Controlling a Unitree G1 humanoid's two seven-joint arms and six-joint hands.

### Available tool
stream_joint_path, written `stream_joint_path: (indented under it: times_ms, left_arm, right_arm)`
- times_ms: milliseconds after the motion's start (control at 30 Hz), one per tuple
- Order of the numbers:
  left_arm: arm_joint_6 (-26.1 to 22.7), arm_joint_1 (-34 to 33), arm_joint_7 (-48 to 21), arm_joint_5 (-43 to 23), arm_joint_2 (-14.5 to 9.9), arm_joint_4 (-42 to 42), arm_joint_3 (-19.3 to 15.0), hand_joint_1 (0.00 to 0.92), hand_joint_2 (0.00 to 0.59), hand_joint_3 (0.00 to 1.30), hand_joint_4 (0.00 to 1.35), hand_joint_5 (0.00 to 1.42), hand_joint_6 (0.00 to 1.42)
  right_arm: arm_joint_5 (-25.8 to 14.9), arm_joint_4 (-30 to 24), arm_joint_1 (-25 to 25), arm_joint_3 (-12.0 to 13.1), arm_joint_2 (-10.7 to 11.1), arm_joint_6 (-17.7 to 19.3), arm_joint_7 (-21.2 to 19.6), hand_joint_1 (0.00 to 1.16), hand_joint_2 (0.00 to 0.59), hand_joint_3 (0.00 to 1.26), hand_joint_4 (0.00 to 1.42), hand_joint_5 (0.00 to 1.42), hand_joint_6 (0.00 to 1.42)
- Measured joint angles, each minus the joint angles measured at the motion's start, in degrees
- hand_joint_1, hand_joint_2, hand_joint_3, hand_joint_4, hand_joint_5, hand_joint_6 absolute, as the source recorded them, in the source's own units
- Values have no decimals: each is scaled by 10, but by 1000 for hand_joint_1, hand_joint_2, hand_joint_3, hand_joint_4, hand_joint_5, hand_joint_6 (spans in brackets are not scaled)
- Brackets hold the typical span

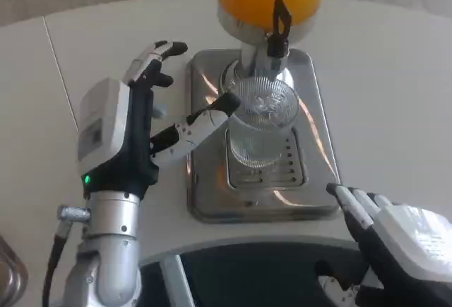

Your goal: Grasp the cup under the faucet to collect the drink, then remove the cup.

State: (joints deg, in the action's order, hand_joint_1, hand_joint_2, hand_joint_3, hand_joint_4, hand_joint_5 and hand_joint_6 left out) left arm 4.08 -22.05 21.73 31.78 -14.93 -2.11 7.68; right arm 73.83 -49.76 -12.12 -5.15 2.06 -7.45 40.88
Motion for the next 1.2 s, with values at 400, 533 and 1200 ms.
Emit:
stream_joint_path:
  times_ms: [400,533,1200]
  left_arm:
    - [127,155,-76,-20,-103,118,-65,166,100,344,270,386,561]
    - [169,198,-95,-23,-126,146,-92,153,105,265,171,287,449]
    - [318,371,-188,-23,-203,198,-177,91,103,91,0,109,251]
  right_arm:
    - [10,7,32,-25,-24,-13,-27,448,510,4,0,0,0]
    - [9,7,47,-30,-37,-19,-37,447,511,4,0,0,0]
    - [-107,120,245,40,-7,-70,-137,389,508,0,0,0,0]
